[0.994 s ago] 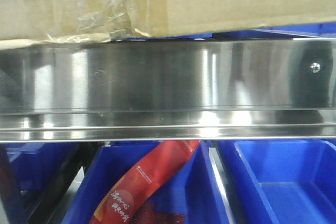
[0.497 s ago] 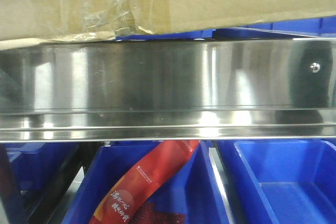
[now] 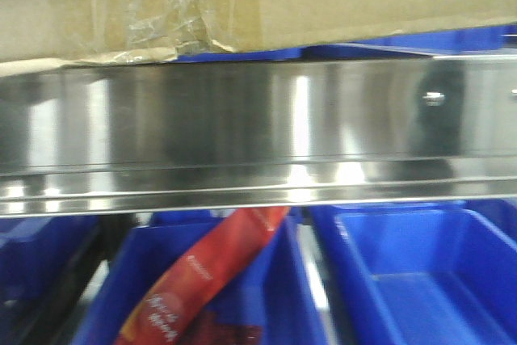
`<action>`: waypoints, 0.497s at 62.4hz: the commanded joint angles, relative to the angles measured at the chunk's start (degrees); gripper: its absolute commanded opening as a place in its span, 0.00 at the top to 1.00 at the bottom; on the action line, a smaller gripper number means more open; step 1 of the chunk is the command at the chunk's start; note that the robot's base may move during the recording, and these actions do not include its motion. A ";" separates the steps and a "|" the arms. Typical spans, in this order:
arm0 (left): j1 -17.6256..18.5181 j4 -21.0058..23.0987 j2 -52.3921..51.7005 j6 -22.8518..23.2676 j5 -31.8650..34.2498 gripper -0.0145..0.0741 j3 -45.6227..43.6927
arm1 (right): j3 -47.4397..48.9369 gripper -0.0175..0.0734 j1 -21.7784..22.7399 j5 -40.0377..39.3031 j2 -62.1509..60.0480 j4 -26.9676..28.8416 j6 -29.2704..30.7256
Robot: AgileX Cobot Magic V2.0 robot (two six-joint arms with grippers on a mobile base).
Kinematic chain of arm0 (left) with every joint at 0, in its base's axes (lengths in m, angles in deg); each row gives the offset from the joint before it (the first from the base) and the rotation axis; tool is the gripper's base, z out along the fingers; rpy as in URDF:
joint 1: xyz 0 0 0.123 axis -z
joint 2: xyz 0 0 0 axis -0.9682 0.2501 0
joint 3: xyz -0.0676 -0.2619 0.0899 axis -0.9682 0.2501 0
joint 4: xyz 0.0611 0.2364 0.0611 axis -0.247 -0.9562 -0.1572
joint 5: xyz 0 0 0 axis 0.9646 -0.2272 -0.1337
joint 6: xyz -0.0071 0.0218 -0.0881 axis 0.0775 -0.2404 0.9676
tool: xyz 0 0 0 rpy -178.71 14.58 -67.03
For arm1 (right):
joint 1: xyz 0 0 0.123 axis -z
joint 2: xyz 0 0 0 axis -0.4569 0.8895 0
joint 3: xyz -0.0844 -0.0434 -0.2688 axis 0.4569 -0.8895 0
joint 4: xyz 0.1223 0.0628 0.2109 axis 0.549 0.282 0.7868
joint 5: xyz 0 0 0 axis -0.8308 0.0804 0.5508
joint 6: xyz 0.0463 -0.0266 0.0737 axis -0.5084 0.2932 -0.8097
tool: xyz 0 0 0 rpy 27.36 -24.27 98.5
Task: Grab carton from right shelf to conveyor
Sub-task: 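Hold the carton with both grippers while the base turns toward the conveyor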
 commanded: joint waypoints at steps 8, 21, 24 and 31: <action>0.28 0.96 -0.40 -0.65 1.29 0.85 -0.02 | 0.36 0.88 -0.30 -4.35 -1.05 0.88 1.51; 0.28 0.96 -0.40 -0.65 1.29 0.85 -0.02 | 0.36 0.88 -0.30 -4.35 -1.05 0.88 1.51; 0.28 0.96 -0.40 -0.65 1.29 0.85 -0.02 | 0.36 0.88 -0.30 -4.35 -1.05 0.88 1.51; 0.28 0.96 -0.40 -0.65 1.29 0.85 -0.02 | 0.36 0.88 -0.30 -4.35 -1.05 0.88 1.51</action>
